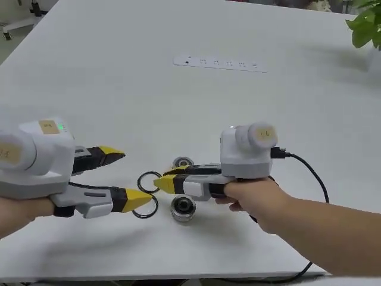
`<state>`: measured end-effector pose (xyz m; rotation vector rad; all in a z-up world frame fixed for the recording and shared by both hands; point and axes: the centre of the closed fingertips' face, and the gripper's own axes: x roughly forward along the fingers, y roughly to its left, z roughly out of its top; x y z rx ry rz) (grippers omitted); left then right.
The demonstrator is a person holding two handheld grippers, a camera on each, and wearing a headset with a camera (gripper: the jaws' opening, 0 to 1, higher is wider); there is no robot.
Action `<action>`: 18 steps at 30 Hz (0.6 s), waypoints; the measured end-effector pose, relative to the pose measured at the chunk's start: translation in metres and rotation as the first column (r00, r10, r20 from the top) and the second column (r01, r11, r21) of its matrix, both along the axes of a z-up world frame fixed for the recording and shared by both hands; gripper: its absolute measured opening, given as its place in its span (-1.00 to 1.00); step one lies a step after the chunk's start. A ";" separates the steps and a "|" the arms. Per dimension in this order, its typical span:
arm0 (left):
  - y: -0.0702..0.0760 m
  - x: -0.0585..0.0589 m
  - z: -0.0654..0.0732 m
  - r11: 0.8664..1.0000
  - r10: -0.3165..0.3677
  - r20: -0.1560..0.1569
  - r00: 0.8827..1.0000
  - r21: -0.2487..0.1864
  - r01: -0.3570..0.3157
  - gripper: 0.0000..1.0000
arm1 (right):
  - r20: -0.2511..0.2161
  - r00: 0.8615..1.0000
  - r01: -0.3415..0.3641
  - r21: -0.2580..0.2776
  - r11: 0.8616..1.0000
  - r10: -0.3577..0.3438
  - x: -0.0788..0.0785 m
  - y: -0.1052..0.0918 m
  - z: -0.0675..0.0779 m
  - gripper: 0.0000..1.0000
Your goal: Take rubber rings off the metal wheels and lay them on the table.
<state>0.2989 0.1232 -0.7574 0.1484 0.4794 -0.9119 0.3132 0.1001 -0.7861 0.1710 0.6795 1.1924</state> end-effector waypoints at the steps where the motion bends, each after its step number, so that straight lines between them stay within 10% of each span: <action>1: 0.000 0.000 0.000 1.000 0.000 0.000 1.000 0.000 0.000 0.24 | 0.003 1.000 -0.002 0.001 1.000 0.002 0.000 0.000 0.001 -0.62; 18: 0.000 -0.003 0.017 1.000 -0.005 0.025 1.000 -0.008 0.006 0.27 | 0.136 0.990 -0.045 -0.016 0.999 0.047 -0.006 -0.015 0.035 -0.39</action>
